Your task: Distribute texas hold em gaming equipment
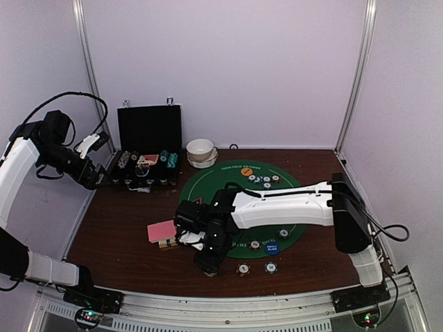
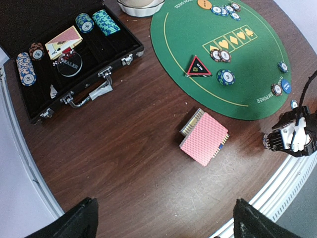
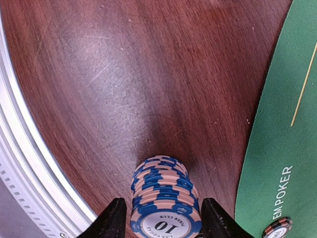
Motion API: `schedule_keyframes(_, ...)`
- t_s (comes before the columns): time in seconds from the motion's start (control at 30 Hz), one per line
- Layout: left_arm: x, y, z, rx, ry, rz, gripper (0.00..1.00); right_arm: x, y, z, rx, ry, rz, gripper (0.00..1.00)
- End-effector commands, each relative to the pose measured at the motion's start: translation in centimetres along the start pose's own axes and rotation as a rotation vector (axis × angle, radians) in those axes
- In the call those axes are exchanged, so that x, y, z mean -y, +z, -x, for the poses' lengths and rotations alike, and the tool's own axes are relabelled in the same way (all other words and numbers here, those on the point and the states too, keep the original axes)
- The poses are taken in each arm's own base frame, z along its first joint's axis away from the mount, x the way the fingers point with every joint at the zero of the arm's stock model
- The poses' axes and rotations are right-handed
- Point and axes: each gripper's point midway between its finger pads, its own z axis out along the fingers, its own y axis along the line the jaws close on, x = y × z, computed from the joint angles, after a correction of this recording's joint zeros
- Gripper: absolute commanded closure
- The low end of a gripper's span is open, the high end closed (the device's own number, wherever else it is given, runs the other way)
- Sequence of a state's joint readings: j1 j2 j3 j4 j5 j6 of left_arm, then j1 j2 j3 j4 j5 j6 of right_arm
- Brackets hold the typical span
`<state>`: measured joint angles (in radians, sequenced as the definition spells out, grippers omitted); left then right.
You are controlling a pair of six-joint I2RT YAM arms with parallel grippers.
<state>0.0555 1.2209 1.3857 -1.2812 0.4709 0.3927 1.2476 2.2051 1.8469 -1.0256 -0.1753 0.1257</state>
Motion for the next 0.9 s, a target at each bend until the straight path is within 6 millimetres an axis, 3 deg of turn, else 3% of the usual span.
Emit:
schedule_keyframes(0.0,0.0,-0.7,0.4,0.029,0.02,0.014,0.02,0.2,-0.4,0.3,0.005,-0.017,-0.032,0.49)
schedule_keyframes(0.3,0.0,-0.6,0.4,0.028,0.018,0.013,0.02,0.2,-1.1,0.6,0.017,-0.019,-0.043,0.71)
schedule_keyframes(0.5,0.0,-0.6,0.4,0.026,0.017,0.013,0.02,0.5,-3.9,2.1,0.076,-0.021,-0.073,0.88)
schedule_keyframes(0.6,0.0,-0.6,0.3,0.024,0.016,0.014,0.02,1.0,-5.2,2.9,0.108,-0.008,-0.092,0.9)
schedule_keyframes(0.7,-0.1,-0.7,0.4,0.027,0.02,0.021,0.03,2.7,-5.9,3.7,0.135,0.027,-0.13,0.91)
schedule_keyframes(0.87,-0.1,-0.6,0.3,0.022,0.017,0.021,0.02,7.7,-5.7,5.7,0.174,0.164,-0.205,0.94)
